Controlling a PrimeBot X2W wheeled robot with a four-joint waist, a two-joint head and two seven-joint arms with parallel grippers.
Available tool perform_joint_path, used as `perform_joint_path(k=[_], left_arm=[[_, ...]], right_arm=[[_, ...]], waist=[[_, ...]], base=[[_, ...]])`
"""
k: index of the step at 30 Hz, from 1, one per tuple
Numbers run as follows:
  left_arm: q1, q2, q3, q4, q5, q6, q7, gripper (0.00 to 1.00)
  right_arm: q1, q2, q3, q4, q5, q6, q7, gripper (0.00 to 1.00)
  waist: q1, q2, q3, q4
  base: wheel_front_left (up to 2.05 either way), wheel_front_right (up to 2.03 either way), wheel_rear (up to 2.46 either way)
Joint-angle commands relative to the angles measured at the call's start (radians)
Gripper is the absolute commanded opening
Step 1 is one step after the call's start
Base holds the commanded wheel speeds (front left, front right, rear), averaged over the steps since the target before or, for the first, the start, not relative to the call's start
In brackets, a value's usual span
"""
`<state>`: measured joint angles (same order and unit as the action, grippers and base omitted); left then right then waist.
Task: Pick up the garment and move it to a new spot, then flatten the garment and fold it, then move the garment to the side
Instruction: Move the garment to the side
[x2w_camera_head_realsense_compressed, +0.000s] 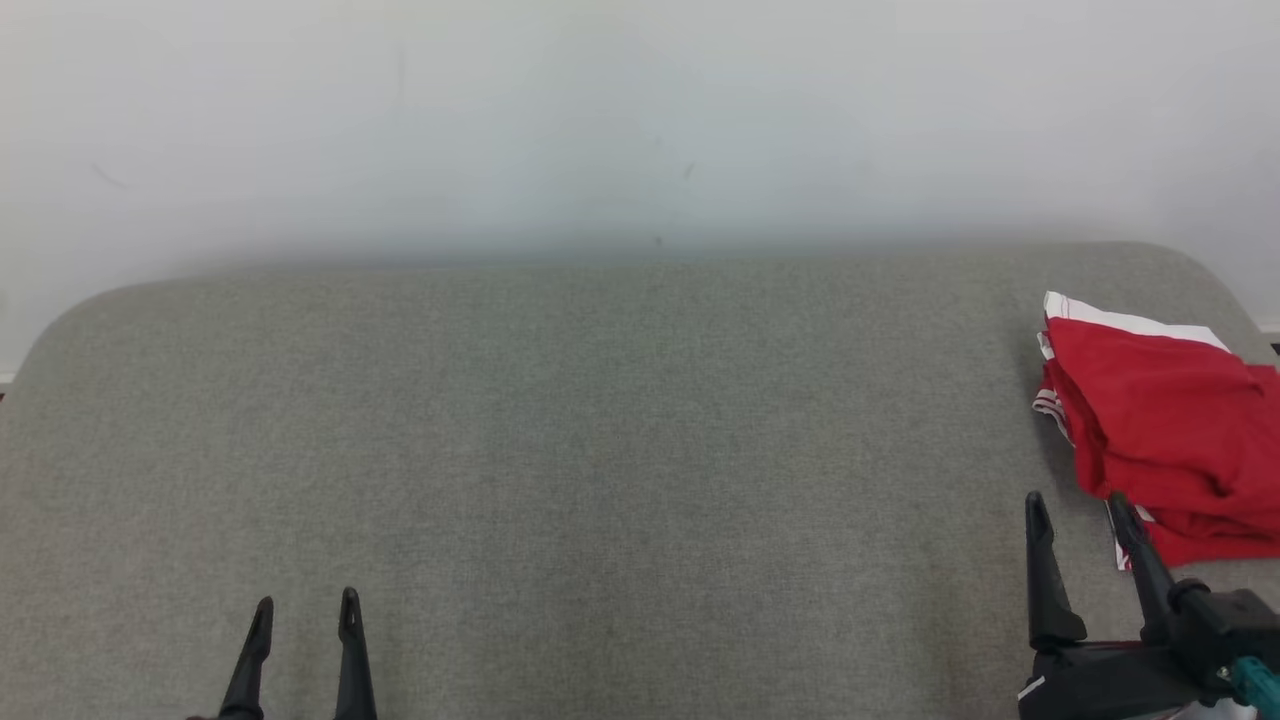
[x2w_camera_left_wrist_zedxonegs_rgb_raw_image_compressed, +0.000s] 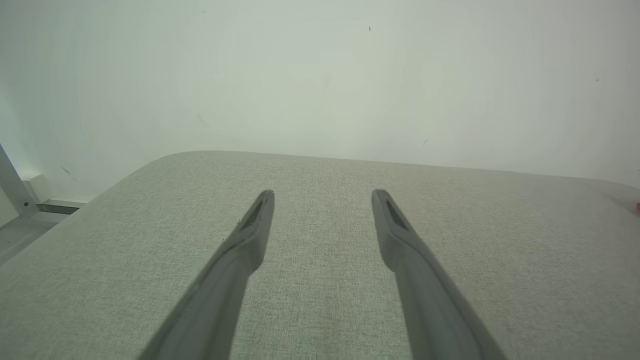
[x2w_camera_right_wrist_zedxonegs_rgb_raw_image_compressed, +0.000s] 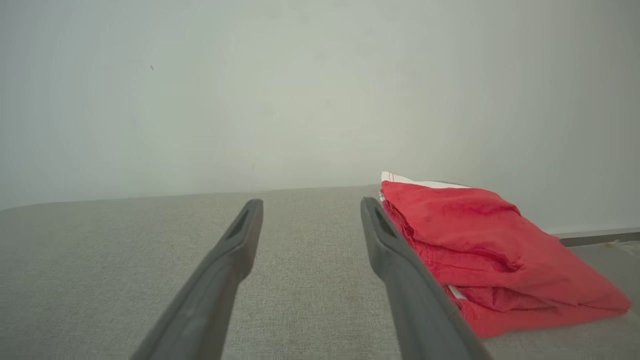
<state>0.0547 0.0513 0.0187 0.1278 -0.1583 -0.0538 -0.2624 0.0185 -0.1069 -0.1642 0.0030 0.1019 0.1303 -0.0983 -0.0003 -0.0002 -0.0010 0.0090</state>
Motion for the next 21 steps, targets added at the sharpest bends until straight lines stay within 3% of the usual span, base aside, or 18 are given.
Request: perform_joint_path(k=[1, 21], left_arm=[[0.012, -0.001, 0.003, 0.007, 0.015, -0.007, -0.003, 1.00], [0.043, -0.001, 0.007, 0.025, 0.021, -0.018, -0.003, 1.00]], right_arm=[[0.020, 0.017, 0.002, 0.011, -0.010, 0.000, -0.011, 1.00], [0.037, 0.054, 0.065, 0.144, 0.009, 0.000, -0.059, 1.00]], waist=[[0.0003, 0.0002, -0.010, -0.003], [0.0003, 0.0002, -0.032, -0.020]], base=[[0.00, 0.00, 0.00], [0.00, 0.00, 0.00]])
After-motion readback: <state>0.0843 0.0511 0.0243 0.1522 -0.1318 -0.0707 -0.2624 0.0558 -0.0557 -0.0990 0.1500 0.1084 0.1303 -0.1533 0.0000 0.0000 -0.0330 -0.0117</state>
